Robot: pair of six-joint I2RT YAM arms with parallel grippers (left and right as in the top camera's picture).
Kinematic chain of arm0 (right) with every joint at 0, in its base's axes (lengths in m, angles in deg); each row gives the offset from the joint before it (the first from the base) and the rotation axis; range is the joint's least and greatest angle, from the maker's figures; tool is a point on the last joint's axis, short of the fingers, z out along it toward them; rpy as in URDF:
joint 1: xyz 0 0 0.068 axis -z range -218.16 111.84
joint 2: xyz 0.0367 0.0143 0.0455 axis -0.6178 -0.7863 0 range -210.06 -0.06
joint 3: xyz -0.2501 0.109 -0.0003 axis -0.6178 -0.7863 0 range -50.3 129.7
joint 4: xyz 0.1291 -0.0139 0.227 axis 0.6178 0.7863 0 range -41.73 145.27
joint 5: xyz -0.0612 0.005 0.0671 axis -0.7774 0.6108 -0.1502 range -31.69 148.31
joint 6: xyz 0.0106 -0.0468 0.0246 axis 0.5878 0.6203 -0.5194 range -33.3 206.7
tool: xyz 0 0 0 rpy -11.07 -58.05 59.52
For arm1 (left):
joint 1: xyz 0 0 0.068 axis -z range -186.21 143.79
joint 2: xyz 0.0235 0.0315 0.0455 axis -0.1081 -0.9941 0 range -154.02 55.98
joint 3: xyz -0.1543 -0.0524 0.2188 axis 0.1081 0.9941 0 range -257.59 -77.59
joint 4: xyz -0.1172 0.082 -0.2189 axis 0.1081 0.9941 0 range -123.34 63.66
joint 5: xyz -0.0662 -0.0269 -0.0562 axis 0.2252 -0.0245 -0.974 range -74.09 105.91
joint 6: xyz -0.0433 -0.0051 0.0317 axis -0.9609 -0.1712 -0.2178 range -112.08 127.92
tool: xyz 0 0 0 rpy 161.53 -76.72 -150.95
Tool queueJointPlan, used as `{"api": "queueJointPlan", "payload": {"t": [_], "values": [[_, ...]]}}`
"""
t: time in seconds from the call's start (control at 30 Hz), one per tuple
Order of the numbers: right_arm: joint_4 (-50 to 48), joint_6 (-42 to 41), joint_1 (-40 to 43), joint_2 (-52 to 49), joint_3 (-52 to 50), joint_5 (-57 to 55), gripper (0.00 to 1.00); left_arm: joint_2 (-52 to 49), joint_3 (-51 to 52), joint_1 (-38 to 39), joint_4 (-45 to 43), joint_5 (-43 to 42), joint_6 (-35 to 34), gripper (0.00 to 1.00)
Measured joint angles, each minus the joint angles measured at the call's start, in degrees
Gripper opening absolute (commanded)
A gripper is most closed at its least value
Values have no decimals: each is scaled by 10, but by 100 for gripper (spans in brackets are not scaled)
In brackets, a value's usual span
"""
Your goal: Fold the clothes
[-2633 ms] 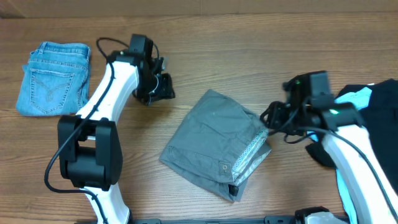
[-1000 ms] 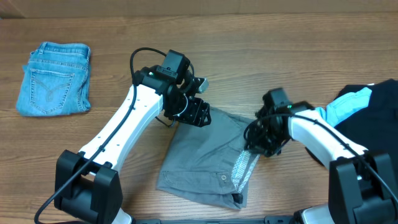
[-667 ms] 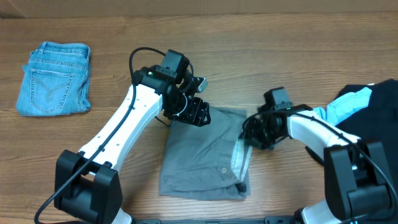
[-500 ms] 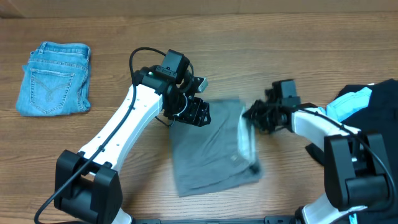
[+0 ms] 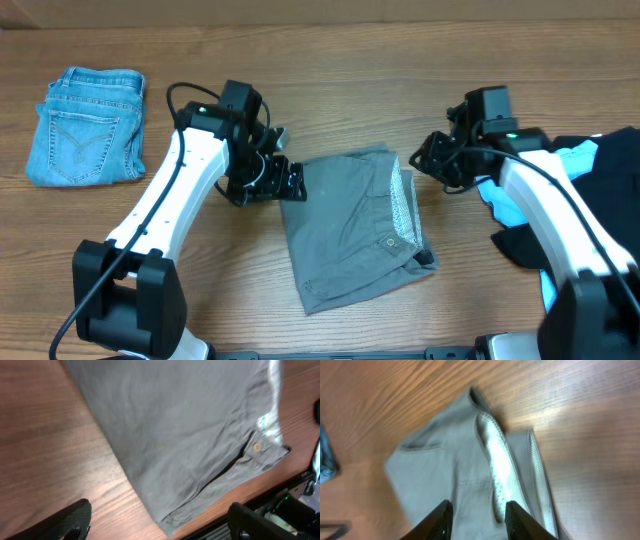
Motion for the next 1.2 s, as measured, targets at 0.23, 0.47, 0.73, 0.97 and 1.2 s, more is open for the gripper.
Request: {"api": "queueJointPlan", "payload": {"t": [0.23, 0.47, 0.73, 0.97, 1.2], "values": [[78, 41, -50, 20, -10, 1, 30, 0, 136, 2, -120, -36, -62, 95], [-47, 54, -91, -7, -132, -7, 25, 0, 247, 2, -238, -84, -147, 96], [-141, 57, -91, -38, -194, -3, 25, 10, 289, 2, -313, -123, -212, 95], [-144, 57, -91, -40, -194, 0, 25, 19, 317, 39, -387, -140, -259, 89], [-144, 57, -91, -40, -194, 0, 25, 23, 337, 66, -445, -146, -291, 82]]}}
